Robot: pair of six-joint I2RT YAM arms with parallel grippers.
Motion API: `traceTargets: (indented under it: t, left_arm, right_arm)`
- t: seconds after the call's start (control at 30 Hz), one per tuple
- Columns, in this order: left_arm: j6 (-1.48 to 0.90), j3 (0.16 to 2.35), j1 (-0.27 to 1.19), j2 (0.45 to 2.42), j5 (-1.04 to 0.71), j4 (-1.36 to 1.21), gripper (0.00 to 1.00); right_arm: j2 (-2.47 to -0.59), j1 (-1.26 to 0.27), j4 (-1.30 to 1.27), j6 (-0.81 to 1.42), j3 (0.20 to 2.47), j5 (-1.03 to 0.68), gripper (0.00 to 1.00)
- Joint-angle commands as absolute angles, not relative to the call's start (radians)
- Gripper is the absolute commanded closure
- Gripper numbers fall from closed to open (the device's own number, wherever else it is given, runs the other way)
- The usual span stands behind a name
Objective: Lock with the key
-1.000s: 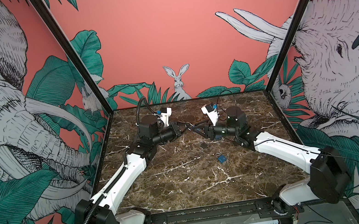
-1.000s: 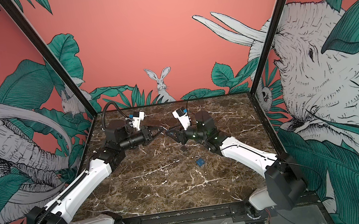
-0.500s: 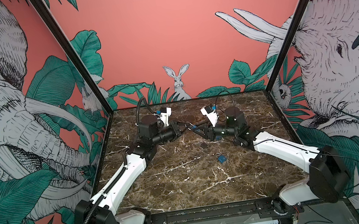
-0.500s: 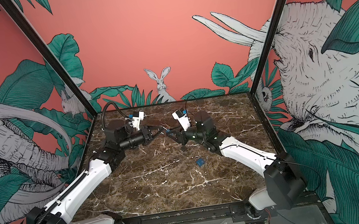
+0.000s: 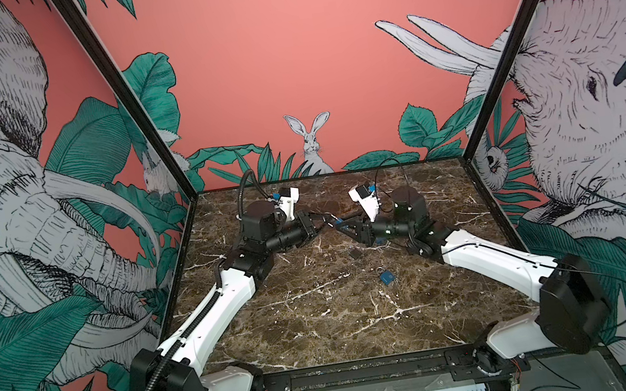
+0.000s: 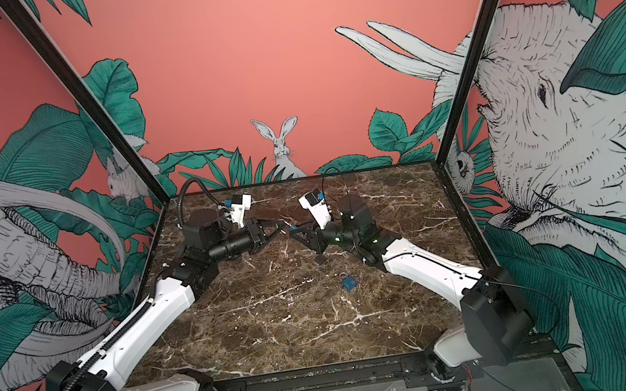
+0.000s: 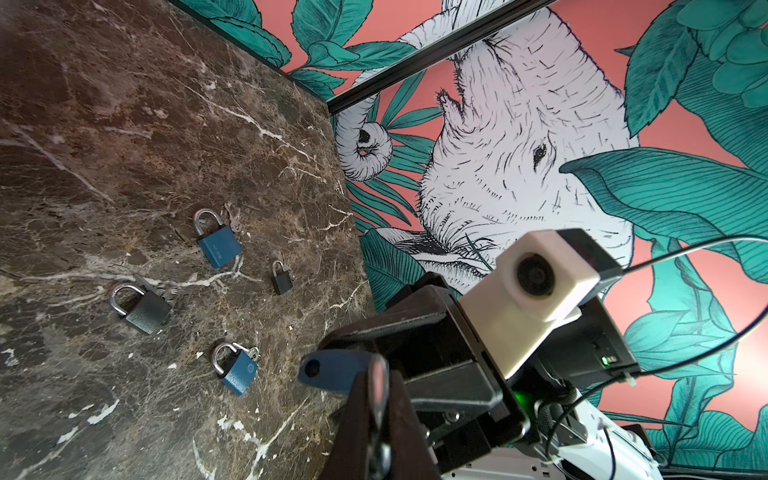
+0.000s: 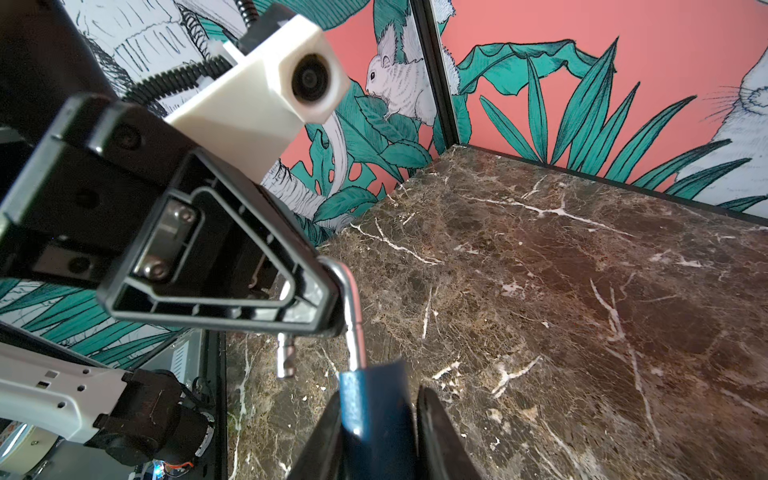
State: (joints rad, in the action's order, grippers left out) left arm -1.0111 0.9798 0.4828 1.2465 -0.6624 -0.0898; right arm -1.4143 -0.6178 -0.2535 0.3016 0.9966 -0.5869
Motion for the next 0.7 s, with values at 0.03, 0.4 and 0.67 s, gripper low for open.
traceTargets:
  t: [0.03,0.4,0.67]
  left_arm:
    - [-1.026,1.017,0.493,1.215,-0.678,-0.157,1.00]
    - [-1.005,1.023,0.494,1.206,-0.673,-0.144,1.00]
    - [-0.898,1.044,0.493,1.177,-0.642,-0.046,1.00]
  right_arm:
    - [-1.420,-0.620,-0.263,0.288,1.024,-0.560,0.78]
    - [-1.418,-0.620,-0.233,0.289,1.035,-0.576,1.00]
    - [-1.416,-0.593,-0.178,0.342,1.070,-0.715,1.00]
